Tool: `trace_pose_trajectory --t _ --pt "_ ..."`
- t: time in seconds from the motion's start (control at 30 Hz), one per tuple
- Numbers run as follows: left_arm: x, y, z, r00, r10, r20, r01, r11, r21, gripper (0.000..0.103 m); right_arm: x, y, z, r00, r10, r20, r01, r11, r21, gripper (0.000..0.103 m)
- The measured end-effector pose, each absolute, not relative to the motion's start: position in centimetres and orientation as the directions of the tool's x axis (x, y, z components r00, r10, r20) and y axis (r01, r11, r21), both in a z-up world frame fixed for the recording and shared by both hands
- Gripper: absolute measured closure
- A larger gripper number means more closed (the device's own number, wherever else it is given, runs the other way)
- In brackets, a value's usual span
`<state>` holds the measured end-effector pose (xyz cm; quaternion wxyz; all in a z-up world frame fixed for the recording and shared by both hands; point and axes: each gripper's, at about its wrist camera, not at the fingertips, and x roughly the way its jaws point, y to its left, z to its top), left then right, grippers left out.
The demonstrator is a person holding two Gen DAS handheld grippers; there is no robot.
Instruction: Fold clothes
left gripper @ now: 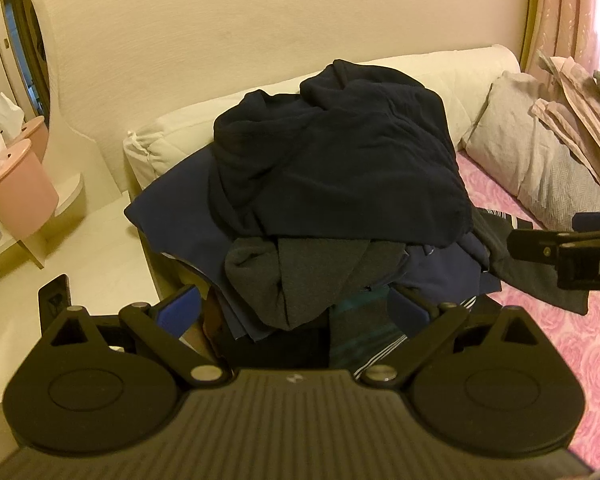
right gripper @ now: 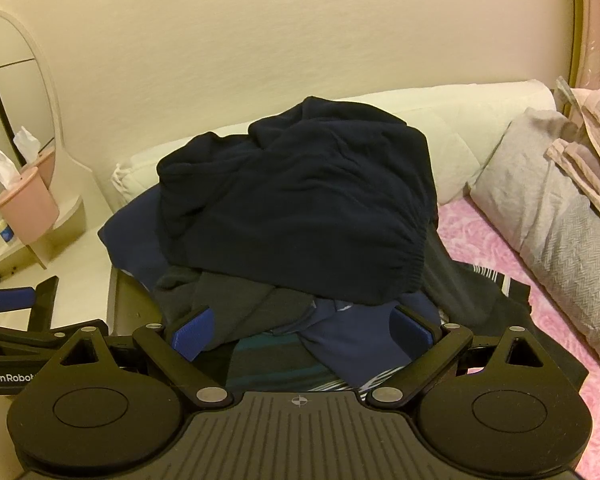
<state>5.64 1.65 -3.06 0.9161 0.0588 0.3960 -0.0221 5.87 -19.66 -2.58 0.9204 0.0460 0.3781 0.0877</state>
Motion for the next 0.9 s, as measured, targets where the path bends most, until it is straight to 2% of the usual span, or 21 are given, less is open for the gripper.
trace_pose_trajectory --t 0.47,0.63,0.9 --pt "6.1 1.2 -3.7 0.689 0.012 -0.725 0.109 0.987 0.120 0.005 6.2 -20.8 -3.4 0.697 0.208 -0.686 -0.134 0.978 0.161 0.006" --pt "6.4 0.9 -4.1 0.724 0.034 -0.689 0.175 0.957 0.231 0.007 6.0 -22.1 -3.4 0.721 0.249 -0.647 -0.215 0.968 0.132 0.006" --pt "12.0 1.6 -5.5 0.746 -0.012 -0.666 0.331 0.874 0.355 0.007 9.1 -22.7 -5.7 0.731 0.171 -0.661 -0.192 0.981 0.041 0.006"
